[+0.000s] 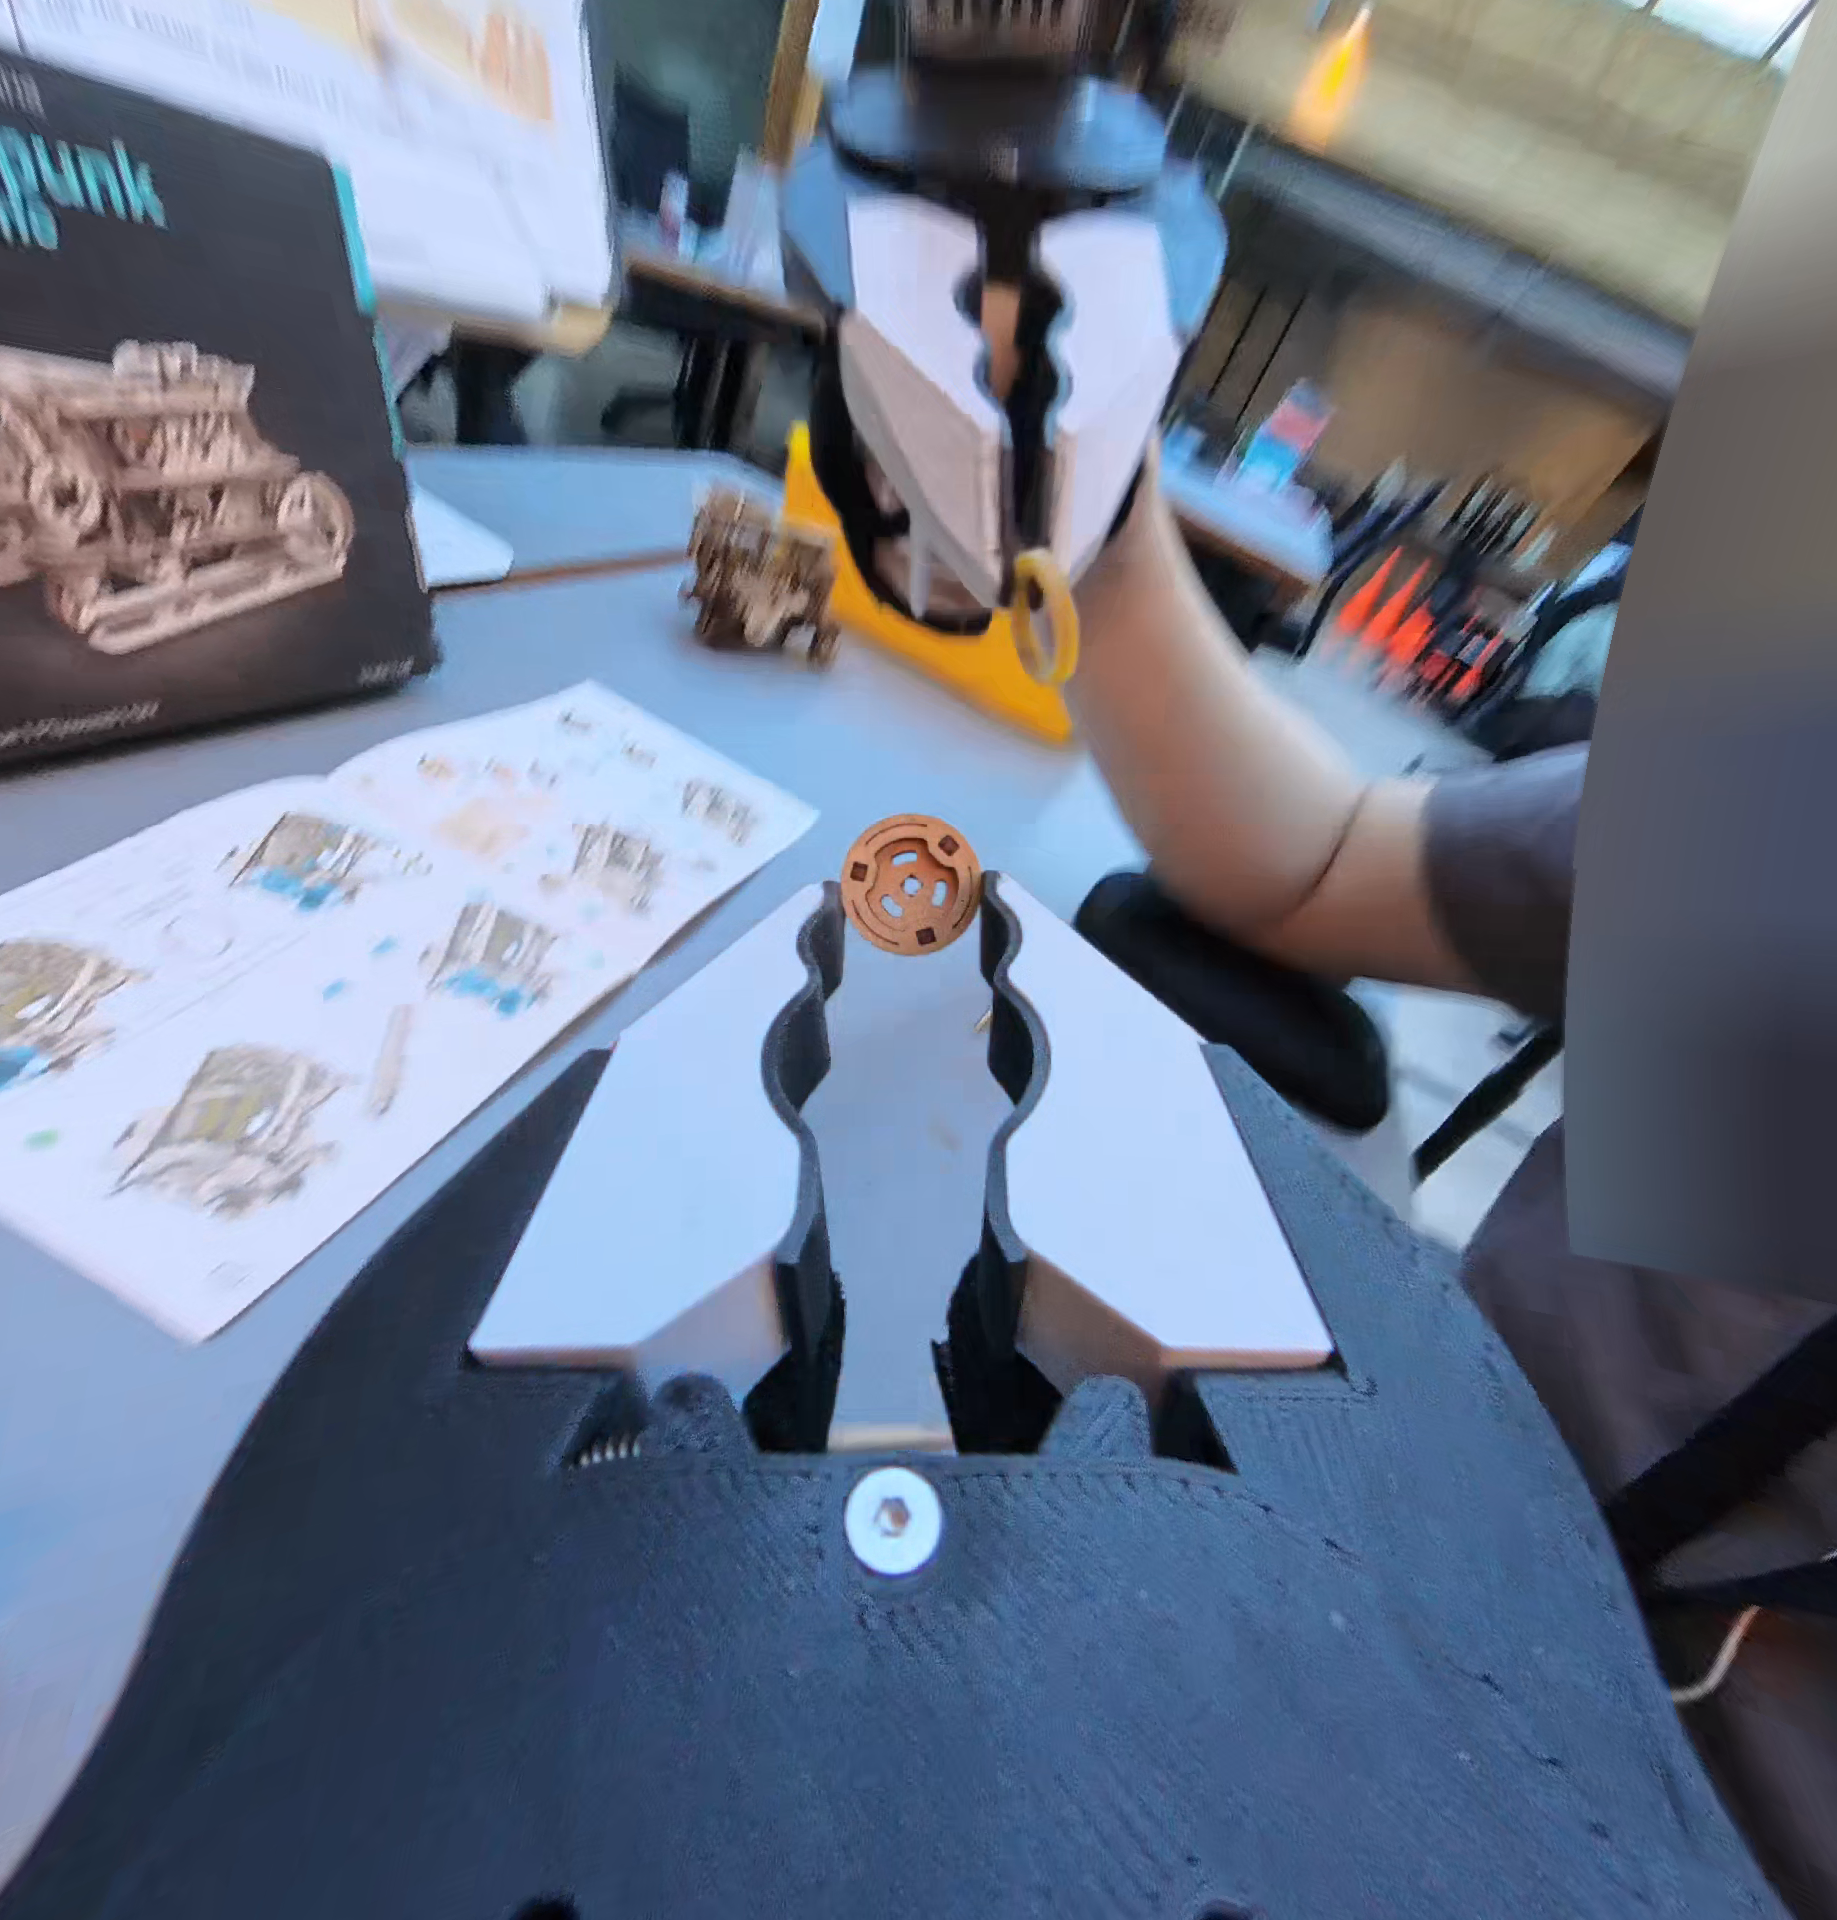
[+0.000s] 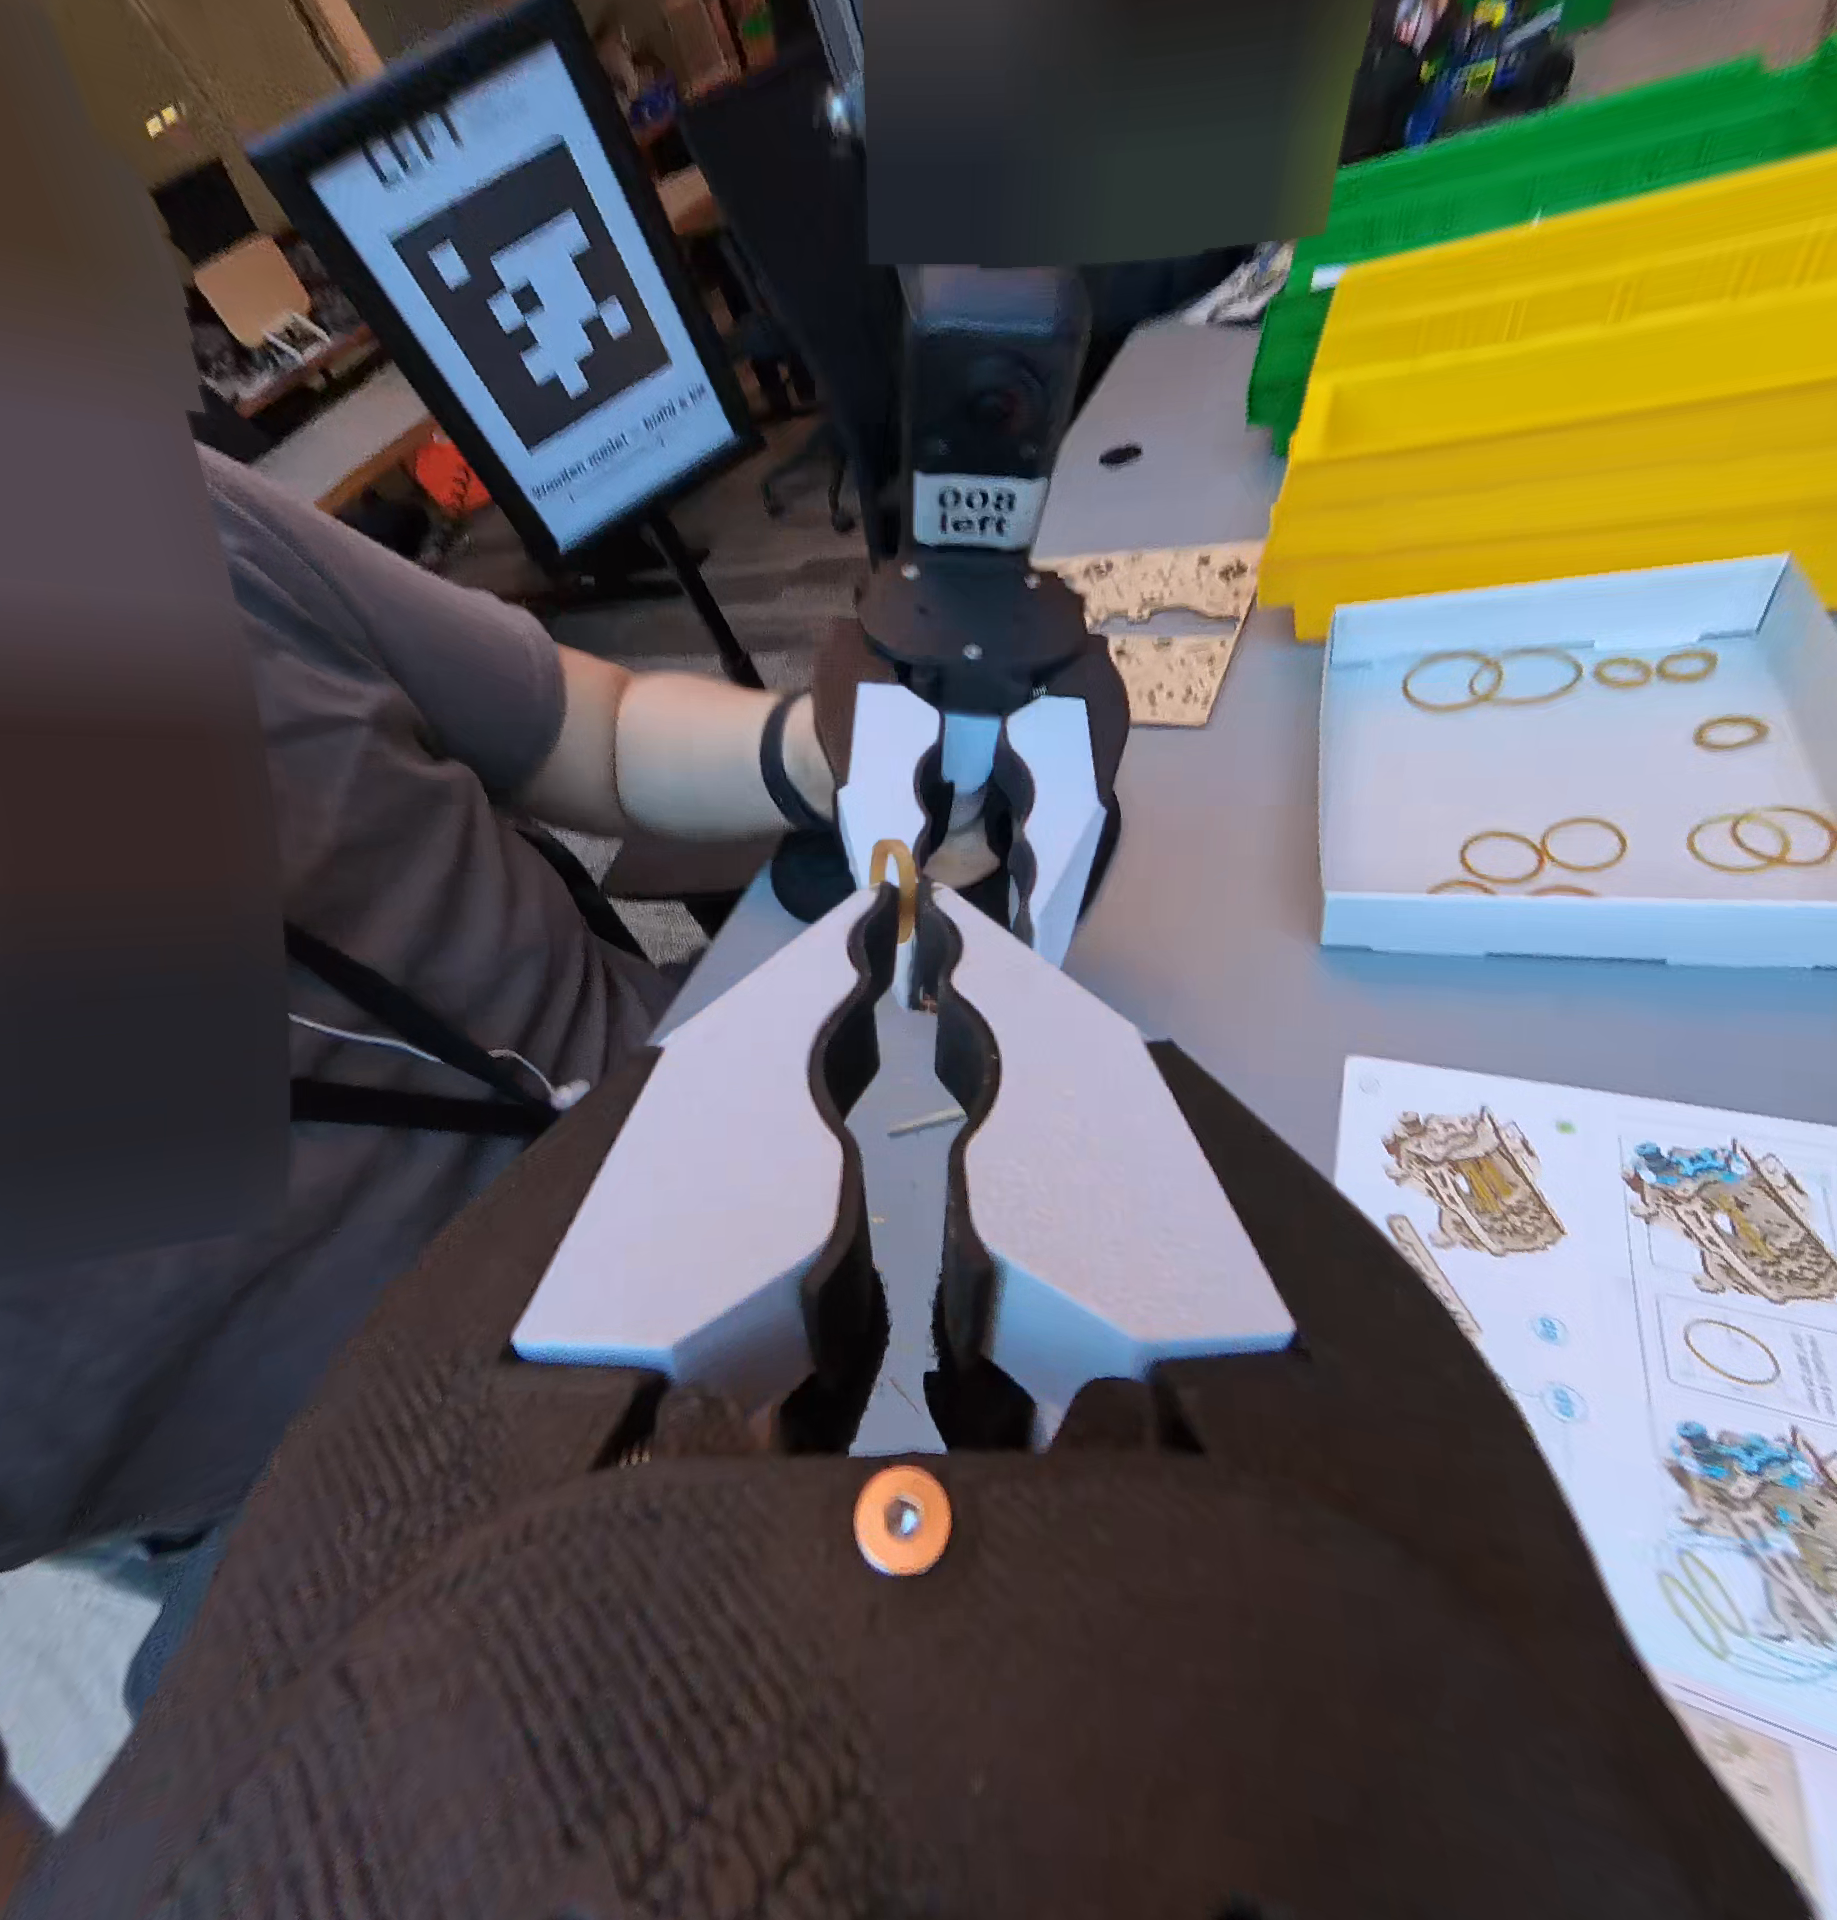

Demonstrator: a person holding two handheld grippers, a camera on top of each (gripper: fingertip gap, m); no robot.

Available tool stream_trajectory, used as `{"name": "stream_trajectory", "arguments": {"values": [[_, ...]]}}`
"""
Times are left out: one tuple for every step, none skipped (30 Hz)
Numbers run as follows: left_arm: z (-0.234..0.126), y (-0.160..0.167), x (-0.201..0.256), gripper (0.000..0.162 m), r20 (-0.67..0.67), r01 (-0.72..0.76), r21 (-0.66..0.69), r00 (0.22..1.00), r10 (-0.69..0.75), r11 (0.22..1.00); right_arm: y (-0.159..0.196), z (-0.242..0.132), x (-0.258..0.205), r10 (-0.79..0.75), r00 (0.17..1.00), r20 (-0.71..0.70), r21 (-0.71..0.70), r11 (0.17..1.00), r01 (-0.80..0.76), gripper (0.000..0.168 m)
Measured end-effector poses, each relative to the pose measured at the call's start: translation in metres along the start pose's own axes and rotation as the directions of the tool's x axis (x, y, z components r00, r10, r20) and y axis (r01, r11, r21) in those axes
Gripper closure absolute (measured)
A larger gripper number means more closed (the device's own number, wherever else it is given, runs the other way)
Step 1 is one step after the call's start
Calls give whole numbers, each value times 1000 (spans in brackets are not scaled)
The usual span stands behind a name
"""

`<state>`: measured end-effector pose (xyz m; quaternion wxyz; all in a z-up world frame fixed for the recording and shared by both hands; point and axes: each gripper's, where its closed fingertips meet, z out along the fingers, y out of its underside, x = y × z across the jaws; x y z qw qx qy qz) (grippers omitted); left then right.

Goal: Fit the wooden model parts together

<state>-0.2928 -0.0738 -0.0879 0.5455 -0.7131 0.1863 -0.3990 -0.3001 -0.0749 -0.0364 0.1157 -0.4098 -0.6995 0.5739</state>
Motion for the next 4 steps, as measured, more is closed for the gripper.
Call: {"name": "stream_trajectory", "arguments": {"values": [[-5,-12,9,138,-34,13,85,999,-10,996,-7,-2,-5,23,999,-29,36,999,-22,166],[-12,-23,17,138,-49,7,170,999,1,985,-11,-3,-5,86,994,-69,73,994,-81,166],[-18,-30,25,138,-52,-16,234,998,29,972,-16,-4,-8,171,983,-61,117,980,-163,166],[-22,-33,31,138,-31,-47,265,998,57,963,-20,-3,-14,262,965,-12,164,953,-256,167]]}}
